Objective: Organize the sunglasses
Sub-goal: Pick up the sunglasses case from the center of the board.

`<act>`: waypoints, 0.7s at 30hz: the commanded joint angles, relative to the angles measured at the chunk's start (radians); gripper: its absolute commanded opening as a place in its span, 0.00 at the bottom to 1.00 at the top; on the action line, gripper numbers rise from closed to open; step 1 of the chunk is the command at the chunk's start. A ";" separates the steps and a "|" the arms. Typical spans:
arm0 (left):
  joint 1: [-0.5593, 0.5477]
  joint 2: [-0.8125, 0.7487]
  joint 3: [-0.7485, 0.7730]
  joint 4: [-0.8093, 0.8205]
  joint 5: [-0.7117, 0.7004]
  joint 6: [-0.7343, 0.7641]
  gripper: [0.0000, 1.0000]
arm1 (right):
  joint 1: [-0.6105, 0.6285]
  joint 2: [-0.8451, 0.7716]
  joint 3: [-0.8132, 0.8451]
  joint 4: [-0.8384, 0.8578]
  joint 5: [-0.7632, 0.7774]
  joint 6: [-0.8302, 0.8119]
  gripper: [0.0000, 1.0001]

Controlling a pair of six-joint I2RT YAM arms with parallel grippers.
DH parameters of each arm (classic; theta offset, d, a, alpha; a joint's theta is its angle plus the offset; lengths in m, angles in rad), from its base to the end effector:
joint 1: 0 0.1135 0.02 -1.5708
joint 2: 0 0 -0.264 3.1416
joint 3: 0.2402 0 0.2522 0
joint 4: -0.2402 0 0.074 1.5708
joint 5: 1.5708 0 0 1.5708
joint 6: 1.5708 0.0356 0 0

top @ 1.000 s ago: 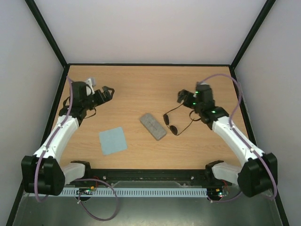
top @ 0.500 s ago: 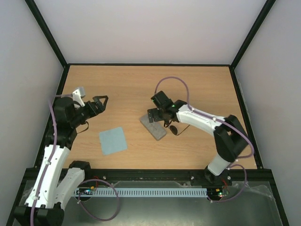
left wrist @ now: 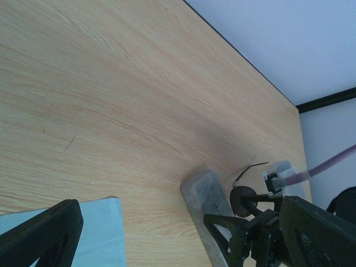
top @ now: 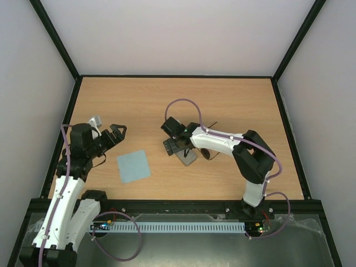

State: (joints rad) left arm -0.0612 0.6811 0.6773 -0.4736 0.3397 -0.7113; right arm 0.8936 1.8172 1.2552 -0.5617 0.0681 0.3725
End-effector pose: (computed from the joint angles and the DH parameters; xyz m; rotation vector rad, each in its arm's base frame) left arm 0.1546 -0.0214 0.2894 -0.4652 2.0700 -0.8190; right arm 0.2344 0.2876 0.1910 -0.6820 2.6402 0.2919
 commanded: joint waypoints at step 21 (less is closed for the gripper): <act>-0.082 0.039 -0.037 -0.014 -0.007 -0.042 0.99 | -0.006 0.063 -0.023 -0.003 -0.022 -0.032 0.80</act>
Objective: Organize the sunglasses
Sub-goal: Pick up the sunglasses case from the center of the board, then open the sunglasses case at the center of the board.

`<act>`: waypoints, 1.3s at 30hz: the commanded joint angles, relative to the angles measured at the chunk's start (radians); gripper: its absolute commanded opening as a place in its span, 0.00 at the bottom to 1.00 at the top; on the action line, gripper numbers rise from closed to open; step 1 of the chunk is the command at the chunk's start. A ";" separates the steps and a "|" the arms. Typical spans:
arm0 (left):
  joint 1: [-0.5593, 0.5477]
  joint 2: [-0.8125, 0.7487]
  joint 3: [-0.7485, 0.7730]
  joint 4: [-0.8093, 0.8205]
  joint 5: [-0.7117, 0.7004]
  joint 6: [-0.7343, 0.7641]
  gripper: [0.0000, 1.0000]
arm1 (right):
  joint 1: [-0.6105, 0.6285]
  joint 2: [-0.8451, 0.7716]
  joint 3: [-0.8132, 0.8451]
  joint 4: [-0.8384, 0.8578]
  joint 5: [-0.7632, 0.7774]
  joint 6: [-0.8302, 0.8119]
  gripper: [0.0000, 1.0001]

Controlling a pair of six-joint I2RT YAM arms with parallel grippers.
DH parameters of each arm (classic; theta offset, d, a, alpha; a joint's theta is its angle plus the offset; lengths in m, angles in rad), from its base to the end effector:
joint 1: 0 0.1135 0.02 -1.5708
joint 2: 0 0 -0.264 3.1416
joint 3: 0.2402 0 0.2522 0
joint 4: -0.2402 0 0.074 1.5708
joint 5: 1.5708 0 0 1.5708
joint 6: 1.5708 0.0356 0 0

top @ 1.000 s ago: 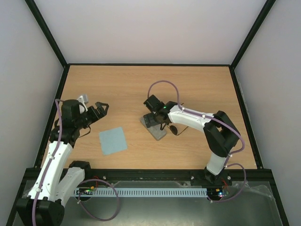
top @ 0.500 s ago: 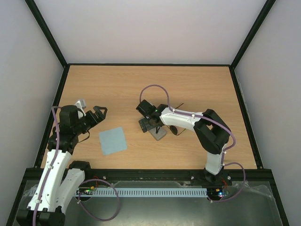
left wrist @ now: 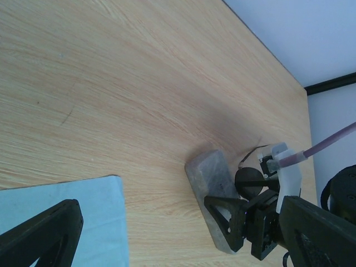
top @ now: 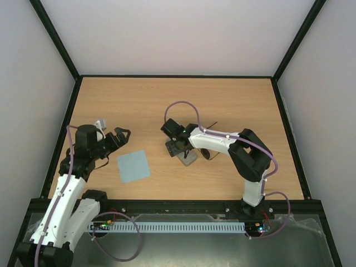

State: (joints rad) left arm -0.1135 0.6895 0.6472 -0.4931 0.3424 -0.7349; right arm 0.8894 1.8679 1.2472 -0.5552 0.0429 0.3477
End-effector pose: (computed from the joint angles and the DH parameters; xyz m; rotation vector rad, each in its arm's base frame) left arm 0.1537 -0.0296 0.2762 -0.4627 2.1441 -0.8556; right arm 0.2365 0.2892 0.1711 -0.7329 2.6842 0.2741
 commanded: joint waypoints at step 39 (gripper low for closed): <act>-0.508 0.224 -0.085 0.499 -0.103 -0.337 1.00 | -0.272 -0.431 -0.445 0.932 -1.043 0.659 0.56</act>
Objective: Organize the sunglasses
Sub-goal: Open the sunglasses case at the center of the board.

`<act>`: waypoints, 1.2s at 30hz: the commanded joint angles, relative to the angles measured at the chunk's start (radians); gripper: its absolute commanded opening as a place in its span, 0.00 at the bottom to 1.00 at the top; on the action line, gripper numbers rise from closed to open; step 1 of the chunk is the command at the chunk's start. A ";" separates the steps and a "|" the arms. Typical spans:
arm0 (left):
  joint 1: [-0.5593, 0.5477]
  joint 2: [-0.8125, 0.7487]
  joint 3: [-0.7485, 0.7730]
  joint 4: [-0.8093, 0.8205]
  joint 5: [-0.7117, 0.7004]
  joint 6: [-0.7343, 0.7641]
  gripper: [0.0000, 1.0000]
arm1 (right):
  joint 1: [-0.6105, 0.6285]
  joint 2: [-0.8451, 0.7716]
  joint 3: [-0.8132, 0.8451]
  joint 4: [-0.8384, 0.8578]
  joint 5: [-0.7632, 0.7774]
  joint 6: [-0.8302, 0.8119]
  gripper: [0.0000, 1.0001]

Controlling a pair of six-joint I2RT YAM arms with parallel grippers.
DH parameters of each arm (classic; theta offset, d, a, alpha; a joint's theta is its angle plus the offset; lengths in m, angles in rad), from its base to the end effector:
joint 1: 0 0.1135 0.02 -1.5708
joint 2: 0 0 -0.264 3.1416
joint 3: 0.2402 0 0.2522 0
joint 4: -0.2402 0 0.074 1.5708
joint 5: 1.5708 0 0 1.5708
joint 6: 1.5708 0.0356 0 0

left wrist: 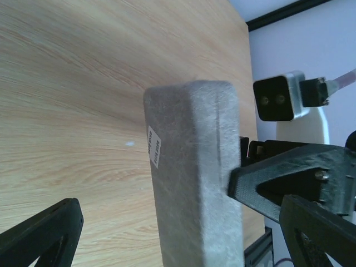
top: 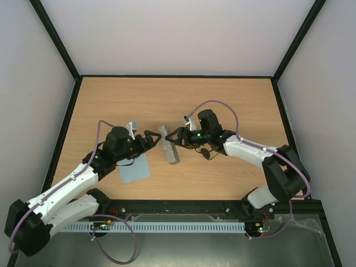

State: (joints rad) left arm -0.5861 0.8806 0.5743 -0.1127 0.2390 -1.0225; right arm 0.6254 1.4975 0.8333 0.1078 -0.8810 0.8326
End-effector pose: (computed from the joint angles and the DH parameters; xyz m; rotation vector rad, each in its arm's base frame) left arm 0.1643 -0.1192 0.2562 -0.3098 2.1920 -1.2162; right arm 0.2374 0.2053 0.2220 -0.3717 2.4171 1.7074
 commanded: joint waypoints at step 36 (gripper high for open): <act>-0.113 0.107 -0.015 -0.005 -0.222 -0.033 0.81 | -0.109 -0.199 -0.148 0.471 -0.192 0.365 0.48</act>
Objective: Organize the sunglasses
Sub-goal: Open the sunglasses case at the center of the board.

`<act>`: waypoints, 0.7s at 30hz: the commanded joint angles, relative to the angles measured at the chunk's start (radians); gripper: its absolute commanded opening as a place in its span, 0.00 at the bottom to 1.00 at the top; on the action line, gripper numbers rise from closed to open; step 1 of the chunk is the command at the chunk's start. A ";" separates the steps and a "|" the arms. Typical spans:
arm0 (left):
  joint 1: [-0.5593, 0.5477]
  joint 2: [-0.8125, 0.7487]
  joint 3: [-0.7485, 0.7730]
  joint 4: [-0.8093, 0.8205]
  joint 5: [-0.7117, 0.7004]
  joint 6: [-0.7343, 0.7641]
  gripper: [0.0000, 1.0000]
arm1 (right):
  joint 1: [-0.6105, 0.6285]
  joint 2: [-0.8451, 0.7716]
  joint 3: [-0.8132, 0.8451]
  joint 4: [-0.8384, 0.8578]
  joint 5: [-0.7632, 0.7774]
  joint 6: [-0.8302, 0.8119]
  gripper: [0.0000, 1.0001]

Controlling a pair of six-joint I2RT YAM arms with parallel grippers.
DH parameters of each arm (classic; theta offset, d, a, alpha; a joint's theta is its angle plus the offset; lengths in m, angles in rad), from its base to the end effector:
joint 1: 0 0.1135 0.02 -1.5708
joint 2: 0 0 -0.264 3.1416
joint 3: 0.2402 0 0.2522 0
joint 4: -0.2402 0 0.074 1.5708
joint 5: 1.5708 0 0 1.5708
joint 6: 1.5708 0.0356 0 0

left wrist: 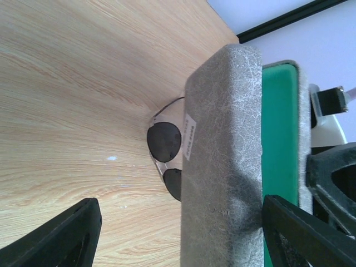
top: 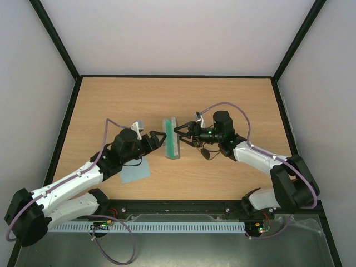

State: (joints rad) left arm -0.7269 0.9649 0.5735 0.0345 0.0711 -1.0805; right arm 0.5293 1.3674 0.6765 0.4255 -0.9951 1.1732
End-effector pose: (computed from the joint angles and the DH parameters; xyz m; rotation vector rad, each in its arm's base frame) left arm 0.1639 -0.1491 0.2543 -0.3254 2.1231 -1.2186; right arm 0.2299 0.1691 0.2377 -0.1630 2.2733 1.9637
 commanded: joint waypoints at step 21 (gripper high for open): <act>0.223 -0.153 0.111 -0.442 -0.068 0.153 0.92 | -0.023 0.307 0.232 -0.100 0.008 -0.231 0.50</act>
State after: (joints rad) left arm -0.5579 0.8368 0.6697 -0.3290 -0.0196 -0.9745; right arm 0.5095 1.5345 0.7982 0.3489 -1.0023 1.0073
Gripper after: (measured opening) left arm 0.918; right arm 0.654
